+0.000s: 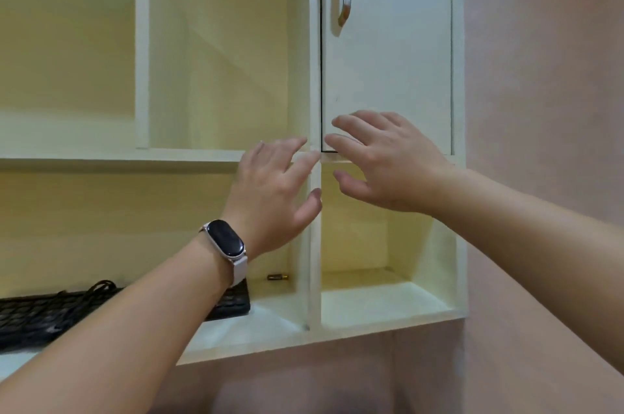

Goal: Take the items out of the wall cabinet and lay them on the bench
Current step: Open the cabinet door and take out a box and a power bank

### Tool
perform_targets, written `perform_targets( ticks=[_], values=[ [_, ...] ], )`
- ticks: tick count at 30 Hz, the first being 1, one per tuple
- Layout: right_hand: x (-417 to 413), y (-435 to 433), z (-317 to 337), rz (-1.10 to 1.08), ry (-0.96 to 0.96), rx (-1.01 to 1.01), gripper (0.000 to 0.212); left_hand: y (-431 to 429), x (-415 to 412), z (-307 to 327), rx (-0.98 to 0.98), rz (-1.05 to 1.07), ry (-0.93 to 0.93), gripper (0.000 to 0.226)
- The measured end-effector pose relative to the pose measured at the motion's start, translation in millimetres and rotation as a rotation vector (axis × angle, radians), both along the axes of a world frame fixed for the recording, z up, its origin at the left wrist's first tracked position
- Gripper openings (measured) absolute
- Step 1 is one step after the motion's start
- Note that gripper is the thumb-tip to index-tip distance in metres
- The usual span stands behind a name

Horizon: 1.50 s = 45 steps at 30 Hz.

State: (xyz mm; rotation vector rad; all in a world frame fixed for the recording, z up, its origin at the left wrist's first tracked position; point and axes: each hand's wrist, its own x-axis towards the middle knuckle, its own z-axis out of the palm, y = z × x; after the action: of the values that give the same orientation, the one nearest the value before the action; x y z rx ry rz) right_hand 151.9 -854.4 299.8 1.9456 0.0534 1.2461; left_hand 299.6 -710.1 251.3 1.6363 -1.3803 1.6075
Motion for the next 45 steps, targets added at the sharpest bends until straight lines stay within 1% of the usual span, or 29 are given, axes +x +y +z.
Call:
perform_targets(
  ticks=[5,10,13,19,24,28,33,35,41,45],
  values=[
    [25.9,-35.3,27.0,0.077,-0.018,-0.098,0.046,-25.5,11.1,12.5,-0.053,0.064,-0.023,0.050],
    [43.6,-55.0,40.3,0.099,0.046,-0.197,0.047,-43.9,21.4,3.8,-0.037,0.180,-0.001,0.058],
    [47.3,-62.3,45.7,0.084,0.073,-0.253,0.048,-52.6,31.0,-1.4,-0.060,0.241,-0.067,0.062],
    [48.3,-67.2,57.4,0.039,0.127,-0.365,0.049,-62.0,48.7,-4.1,-0.144,0.217,-0.182,0.063],
    [42.1,-59.6,68.9,0.003,0.134,-0.480,0.042,-62.6,53.3,-4.7,-0.162,0.171,-0.227,0.062],
    [35.0,-49.2,74.2,-0.003,0.137,-0.544,0.035,-64.3,54.5,-5.1,-0.174,0.149,-0.224,0.061],
    [20.3,-34.8,79.2,-0.071,0.193,-0.562,0.038,-65.6,54.9,-4.9,-0.189,0.141,-0.231,0.059],
    [11.1,-28.3,79.7,-0.060,0.207,-0.558,0.037,-65.6,55.3,-5.7,-0.188,0.145,-0.227,0.059],
    [-25.3,-14.1,80.2,-0.027,0.212,-0.546,0.032,-64.3,51.7,-7.4,-0.170,0.149,-0.188,0.058],
    [-55.8,-9.9,75.7,-0.078,0.198,-0.511,0.032,-63.5,47.1,-7.5,-0.162,0.146,-0.166,0.057]
  ],
)
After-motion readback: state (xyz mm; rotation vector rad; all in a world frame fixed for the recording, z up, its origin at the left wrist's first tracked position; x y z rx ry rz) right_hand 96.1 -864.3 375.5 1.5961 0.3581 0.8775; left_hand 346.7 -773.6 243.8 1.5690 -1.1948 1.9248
